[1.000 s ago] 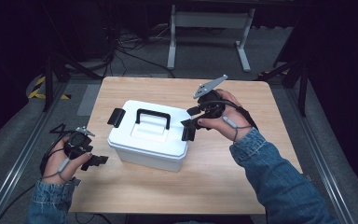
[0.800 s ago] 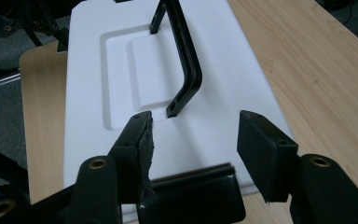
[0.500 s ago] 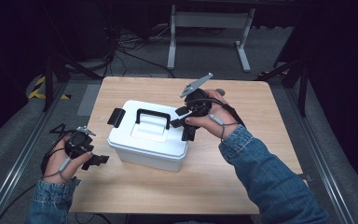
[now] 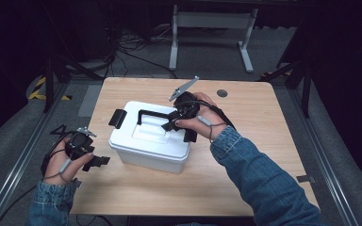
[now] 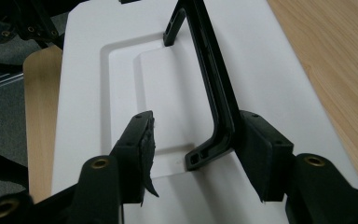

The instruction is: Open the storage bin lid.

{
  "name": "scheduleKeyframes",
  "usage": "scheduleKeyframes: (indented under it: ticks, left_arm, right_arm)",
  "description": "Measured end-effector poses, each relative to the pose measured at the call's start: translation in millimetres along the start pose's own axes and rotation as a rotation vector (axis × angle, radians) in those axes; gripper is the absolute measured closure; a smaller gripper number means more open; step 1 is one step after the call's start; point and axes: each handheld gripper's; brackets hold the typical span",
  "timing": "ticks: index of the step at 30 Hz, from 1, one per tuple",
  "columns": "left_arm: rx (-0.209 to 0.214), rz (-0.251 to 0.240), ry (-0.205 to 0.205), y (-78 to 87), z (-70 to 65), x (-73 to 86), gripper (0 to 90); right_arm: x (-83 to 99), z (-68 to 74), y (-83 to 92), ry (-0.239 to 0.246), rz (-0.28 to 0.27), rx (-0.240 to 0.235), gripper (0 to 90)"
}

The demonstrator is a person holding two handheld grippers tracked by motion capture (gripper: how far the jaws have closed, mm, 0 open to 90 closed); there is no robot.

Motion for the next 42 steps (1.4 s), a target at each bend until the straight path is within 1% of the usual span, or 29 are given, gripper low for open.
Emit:
scheduleKeyframes:
  ticks: [2, 3, 5, 6, 8, 9, 10, 11, 12, 15, 16, 17, 18, 19, 22, 25, 26, 30, 36, 41, 42]
  left_arm:
    - [-0.002, -0.001, -0.002, -0.4, 0.2, 0.2, 20.8]
    - [-0.006, 0.000, -0.003, -0.6, 0.6, 0.3, 20.8]
    - [-0.005, 0.000, -0.003, -0.5, 0.5, 0.2, 20.8]
    - [-0.005, -0.002, -0.004, -0.4, 0.5, 0.2, 20.8]
    - [-0.004, -0.002, -0.005, -0.1, 0.7, 0.2, 20.8]
    - [-0.003, -0.001, 0.001, -0.3, 0.5, 0.3, 20.8]
    - [-0.006, -0.001, -0.003, -0.5, 1.0, 0.2, 20.8]
    - [0.000, 0.002, 0.005, -0.9, 0.4, 0.3, 20.8]
    - [-0.002, 0.001, -0.001, -1.3, 0.6, 0.1, 20.8]
    - [-0.002, 0.000, -0.002, -1.0, 0.3, 0.1, 20.8]
    - [-0.006, -0.002, -0.003, -0.9, 0.7, 0.2, 20.8]
    - [-0.006, -0.002, -0.003, -0.9, 0.7, 0.2, 20.8]
    - [-0.006, -0.001, -0.003, -0.6, 1.1, 0.4, 20.8]
    - [-0.003, -0.002, 0.002, -0.5, 0.9, 0.6, 20.8]
    - [-0.002, -0.002, -0.001, -0.8, 1.2, 0.6, 20.8]
    - [0.000, 0.000, 0.004, -1.1, 0.8, 0.7, 20.8]
    - [-0.004, -0.002, 0.000, -0.9, 1.2, 0.6, 20.8]
    - [-0.001, -0.002, 0.005, -1.1, 1.5, 1.0, 20.8]
    - [-0.002, -0.002, 0.003, -1.4, 2.1, 1.1, 20.8]
    - [-0.002, -0.003, 0.004, -1.4, 2.1, 1.1, 20.8]
    - [-0.004, -0.003, 0.002, -1.2, 2.2, 1.0, 20.8]
  right_arm:
    - [-0.8, -0.3, -2.6, 0.002, -0.004, -0.003, 52.0]
    - [-0.8, -0.3, -2.6, 0.002, -0.004, -0.003, 52.0]
    - [-1.7, -1.6, -4.4, 0.007, 0.001, 0.005, 57.8]
    - [-2.2, -2.0, -4.3, 0.006, 0.005, 0.011, 62.9]
    - [-3.2, -2.0, -3.8, 0.006, 0.000, 0.009, 68.3]
    - [-3.8, -1.8, -3.6, 0.010, -0.005, 0.002, 70.0]
    - [-4.3, -1.5, -3.8, 0.015, -0.007, -0.002, 70.2]
    - [-4.7, -1.2, -4.6, 0.020, -0.006, -0.006, 70.5]
    - [-5.0, -0.7, -5.7, 0.026, -0.002, -0.008, 71.4]
    - [-5.3, -0.5, -9.5, 0.048, 0.014, -0.012, 76.5]
    - [-5.5, -0.1, -10.2, 0.047, 0.016, -0.012, 78.5]
    - [-5.5, -0.1, -10.2, 0.047, 0.016, -0.012, 78.5]
    - [-5.7, -0.2, -10.8, 0.050, 0.016, -0.020, 81.6]
    - [-5.8, -0.5, -11.1, 0.056, 0.020, -0.027, 82.8]
    - [-6.5, 0.3, -10.1, 0.072, 0.026, -0.027, 83.7]
    - [-6.8, 0.8, -10.1, 0.094, 0.026, -0.026, 84.2]
    - [-7.0, 0.3, -9.7, 0.107, 0.024, -0.025, 84.3]
    - [-8.3, 0.9, -7.4, 0.115, -0.001, -0.040, 84.6]
    - [-14.2, 4.0, 0.3, 0.150, -0.034, -0.036, 84.7]
    - [-18.4, 5.5, 9.5, 0.157, -0.064, -0.031, 84.7]
    - [-18.8, 6.0, 11.3, 0.152, -0.071, -0.032, 84.7]
Point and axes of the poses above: each handheld gripper's, and its own axes: y roughly backward along the jaws, x roughly out of its underside, z roughly to its left, and after that the axes turned 1 degree about -z, right-handed
